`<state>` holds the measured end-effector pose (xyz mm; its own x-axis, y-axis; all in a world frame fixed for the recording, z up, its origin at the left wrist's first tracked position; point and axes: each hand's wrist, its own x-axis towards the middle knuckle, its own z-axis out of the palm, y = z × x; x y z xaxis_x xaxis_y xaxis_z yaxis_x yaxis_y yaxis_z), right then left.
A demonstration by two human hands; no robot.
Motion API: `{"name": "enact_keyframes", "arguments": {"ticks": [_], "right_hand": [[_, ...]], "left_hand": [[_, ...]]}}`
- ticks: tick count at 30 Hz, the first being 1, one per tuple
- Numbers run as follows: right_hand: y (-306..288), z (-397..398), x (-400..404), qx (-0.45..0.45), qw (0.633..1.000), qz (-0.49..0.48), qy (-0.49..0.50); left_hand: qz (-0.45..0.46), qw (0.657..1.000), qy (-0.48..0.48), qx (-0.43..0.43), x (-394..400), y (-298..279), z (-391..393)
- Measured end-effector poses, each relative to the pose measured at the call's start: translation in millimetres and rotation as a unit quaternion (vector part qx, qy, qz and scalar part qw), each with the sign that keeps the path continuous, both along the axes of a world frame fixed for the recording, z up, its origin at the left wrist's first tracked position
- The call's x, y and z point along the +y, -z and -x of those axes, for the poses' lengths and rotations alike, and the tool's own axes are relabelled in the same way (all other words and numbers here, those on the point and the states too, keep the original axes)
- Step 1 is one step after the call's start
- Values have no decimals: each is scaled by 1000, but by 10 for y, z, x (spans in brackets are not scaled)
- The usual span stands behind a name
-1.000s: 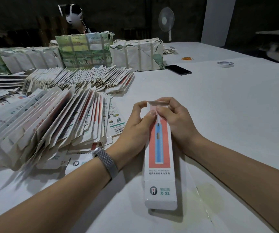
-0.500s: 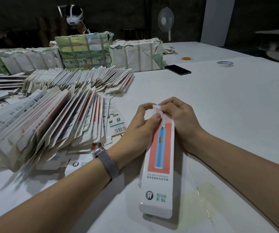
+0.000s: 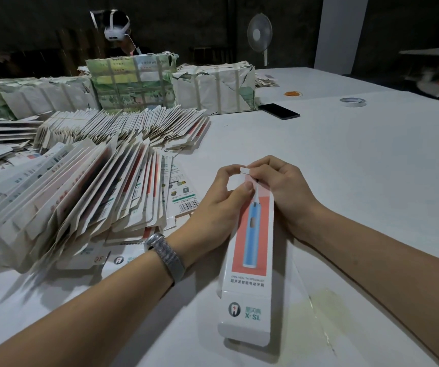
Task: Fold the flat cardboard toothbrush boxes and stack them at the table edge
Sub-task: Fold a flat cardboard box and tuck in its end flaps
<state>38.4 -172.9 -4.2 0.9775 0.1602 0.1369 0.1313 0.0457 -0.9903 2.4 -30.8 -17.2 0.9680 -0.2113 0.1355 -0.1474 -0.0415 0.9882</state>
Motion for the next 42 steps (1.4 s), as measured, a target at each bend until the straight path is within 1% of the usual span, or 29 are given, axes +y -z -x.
{"name": "enact_keyframes", "arguments": {"ticks": [9, 18, 23, 27, 29, 34, 42], "right_hand": [[7, -38, -14, 10, 1000, -10, 10], [45, -42, -22, -15, 1000, -9, 12], [69, -16, 8, -17, 999, -39, -7], [85, -8, -11, -37, 998, -19, -39], [96, -4, -13, -45, 999, -9, -26], [137, -41, -19, -22, 999, -33, 1], [117, -38, -38, -9, 999, -49, -9]], "left_hand": [[-33, 999, 13, 5, 1, -47, 36], [-8, 1000, 14, -8, -2, -47, 31], [13, 1000, -13, -6, 7, -36, 15], [44, 999, -26, 4, 18, -43, 17], [50, 998, -26, 7, 15, -47, 22], [93, 995, -29, 7, 1, -34, 17], [63, 998, -29, 7, 33, 11, -20]]}}
